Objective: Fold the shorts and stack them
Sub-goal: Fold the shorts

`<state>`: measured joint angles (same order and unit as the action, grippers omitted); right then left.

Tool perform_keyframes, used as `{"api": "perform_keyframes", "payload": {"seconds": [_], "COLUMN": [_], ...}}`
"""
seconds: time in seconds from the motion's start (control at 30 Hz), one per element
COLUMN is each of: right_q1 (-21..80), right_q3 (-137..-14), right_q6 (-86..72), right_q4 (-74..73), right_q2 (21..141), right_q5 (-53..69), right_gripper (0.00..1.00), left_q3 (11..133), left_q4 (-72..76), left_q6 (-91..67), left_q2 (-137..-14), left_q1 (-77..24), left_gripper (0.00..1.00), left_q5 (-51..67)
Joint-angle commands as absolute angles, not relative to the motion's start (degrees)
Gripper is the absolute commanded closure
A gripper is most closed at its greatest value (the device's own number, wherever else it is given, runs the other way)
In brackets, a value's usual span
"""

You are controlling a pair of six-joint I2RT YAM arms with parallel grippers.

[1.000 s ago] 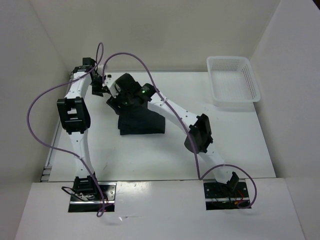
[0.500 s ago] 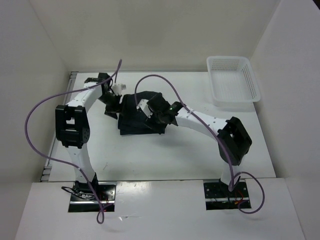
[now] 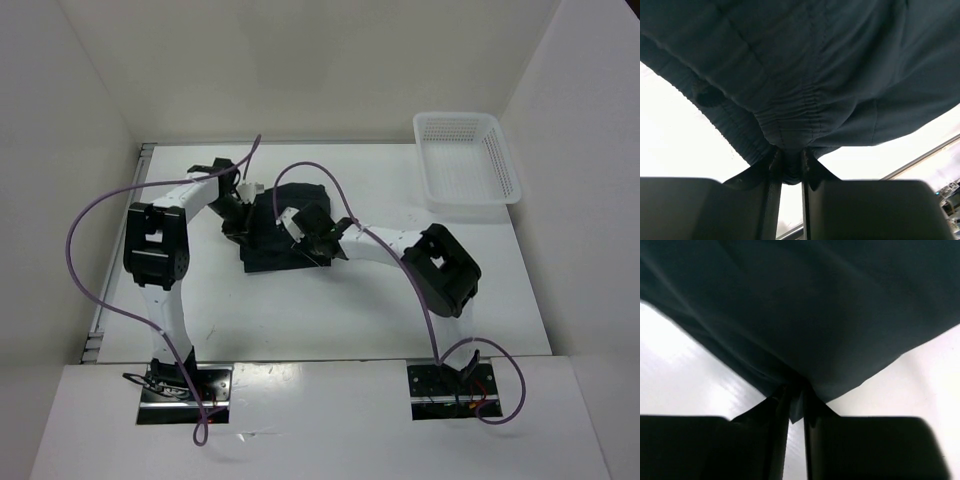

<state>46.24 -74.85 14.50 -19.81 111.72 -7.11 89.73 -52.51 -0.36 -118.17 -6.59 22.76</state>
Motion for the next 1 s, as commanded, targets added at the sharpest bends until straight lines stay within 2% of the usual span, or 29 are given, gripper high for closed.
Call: {"api": "perform_keyframes", "payload": {"seconds": [0.0,0.1,0.17,0.33,0.5,0.53,0.57,0.6,0.63,0.67,0.73,0.77,0.83,0.97], "right_q1": [45.6,45.6,45.6,45.6,45.6,45.6,45.6,45.6,45.6,45.6,44.6,43.7,40.3,34.1], "right_q3": [-73.6,-70.4,-68.9,-63.5,-59.9,-59.9,-59.9,-60.5,-61.2,-62.4,-63.5,-65.0,-67.3,-71.3], "right_q6": [12.1,12.7,14.1,15.3,16.7,17.2,17.2,16.7,16.7,17.5,19.1,19.8,20.4,19.3], "right_q4": [-14.5,-14.0,-14.5,-18.3,-20.1,-20.9,-21.6,-21.6,-21.6,-22.1,-22.1,-22.8,-23.6,-23.6], "right_q2": [112.6,112.0,110.1,105.0,99.3,99.3,98.6,98.1,98.1,96.9,95.3,93.3,90.8,84.0], "right_q5": [-11.9,-13.1,-13.1,-6.9,-3.1,-1.1,-0.5,-0.5,-0.5,-1.1,-2.9,-1.5,2.2,5.4], "right_gripper": [0.83,1.0,1.0,1.0,1.0,1.0,0.92,0.73,0.33,0.21,0.13,0.08,0.04,0.01], "left_q3": [87.9,87.4,86.8,85.3,83.2,82.6,82.6,82.6,83.2,84.1,85.3,86.9,88.8,93.1], "left_q4": [-52.7,-52.7,-53.6,-57.0,-57.0,-57.0,-57.6,-58.3,-58.3,-58.8,-58.8,-58.8,-58.8,-55.1], "left_q6": [0.0,0.0,0.0,0.0,0.0,0.0,0.0,0.0,0.0,0.0,0.0,0.0,0.0,0.0], "left_q2": [-118.0,-117.0,-116.4,-114.3,-113.6,-113.6,-113.6,-113.6,-113.6,-113.0,-111.6,-111.0,-109.0,-103.8], "left_q1": [-6.7,-6.7,-6.7,-7.9,-8.4,-8.4,-8.4,-8.4,-8.4,-8.4,-8.4,-7.8,-7.3,-6.2], "left_gripper": [0.77,0.78,0.75,0.55,0.53,0.49,0.46,0.43,0.38,0.32,0.27,0.16,0.02,0.0], "left_q5": [22.9,22.9,23.6,25.6,24.5,25.0,25.0,25.7,25.7,24.8,24.8,25.6,26.1,27.6]}}
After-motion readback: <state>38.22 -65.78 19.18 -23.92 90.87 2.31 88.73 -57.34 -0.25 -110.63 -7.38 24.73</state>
